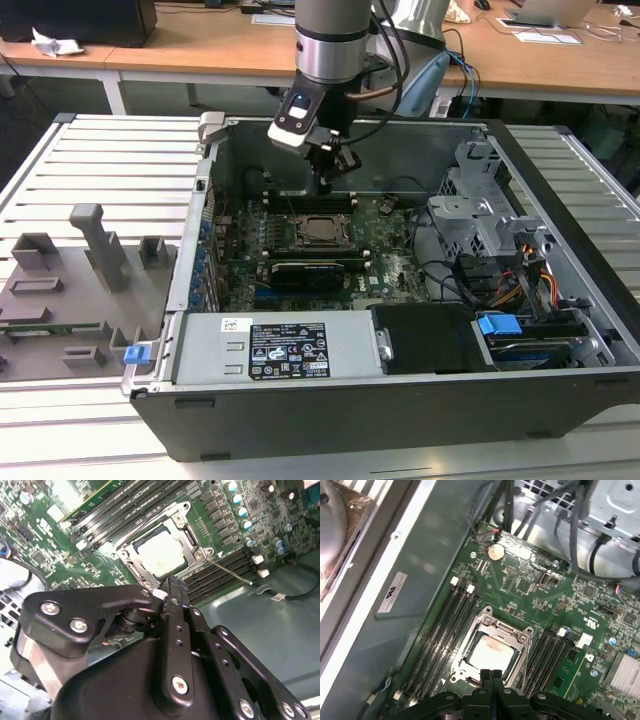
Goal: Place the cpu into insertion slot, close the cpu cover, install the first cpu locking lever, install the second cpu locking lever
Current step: 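Install the first cpu locking lever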
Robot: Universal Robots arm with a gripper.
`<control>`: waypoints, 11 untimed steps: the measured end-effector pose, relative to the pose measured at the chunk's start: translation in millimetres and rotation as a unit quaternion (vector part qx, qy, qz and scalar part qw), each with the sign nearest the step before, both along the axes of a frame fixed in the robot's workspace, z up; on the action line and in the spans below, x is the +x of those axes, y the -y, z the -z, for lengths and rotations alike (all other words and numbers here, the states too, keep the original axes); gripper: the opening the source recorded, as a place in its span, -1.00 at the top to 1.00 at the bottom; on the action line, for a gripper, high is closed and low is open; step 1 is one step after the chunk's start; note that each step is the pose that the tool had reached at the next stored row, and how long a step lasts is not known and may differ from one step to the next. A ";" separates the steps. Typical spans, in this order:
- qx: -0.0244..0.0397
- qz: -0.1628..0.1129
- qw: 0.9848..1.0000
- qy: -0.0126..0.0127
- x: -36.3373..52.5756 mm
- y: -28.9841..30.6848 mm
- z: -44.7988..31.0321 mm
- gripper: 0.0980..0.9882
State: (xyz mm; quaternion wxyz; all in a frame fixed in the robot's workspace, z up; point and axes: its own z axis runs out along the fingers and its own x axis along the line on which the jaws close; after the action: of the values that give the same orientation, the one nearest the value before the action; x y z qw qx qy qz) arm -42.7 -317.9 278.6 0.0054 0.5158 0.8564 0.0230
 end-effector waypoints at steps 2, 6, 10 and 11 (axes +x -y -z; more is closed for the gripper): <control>0.000 -0.013 1.000 0.000 0.0 0.0 0.0 0.98; 0.000 -0.041 0.999 0.000 0.0 0.0 0.0 0.98; 0.000 -0.060 0.998 0.000 0.0 0.0 0.0 0.98; 0.000 -0.070 0.998 0.000 0.0 0.0 0.0 0.98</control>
State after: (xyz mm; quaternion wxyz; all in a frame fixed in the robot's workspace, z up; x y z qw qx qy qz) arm -42.7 -317.9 278.6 0.0037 0.4544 0.8905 0.0233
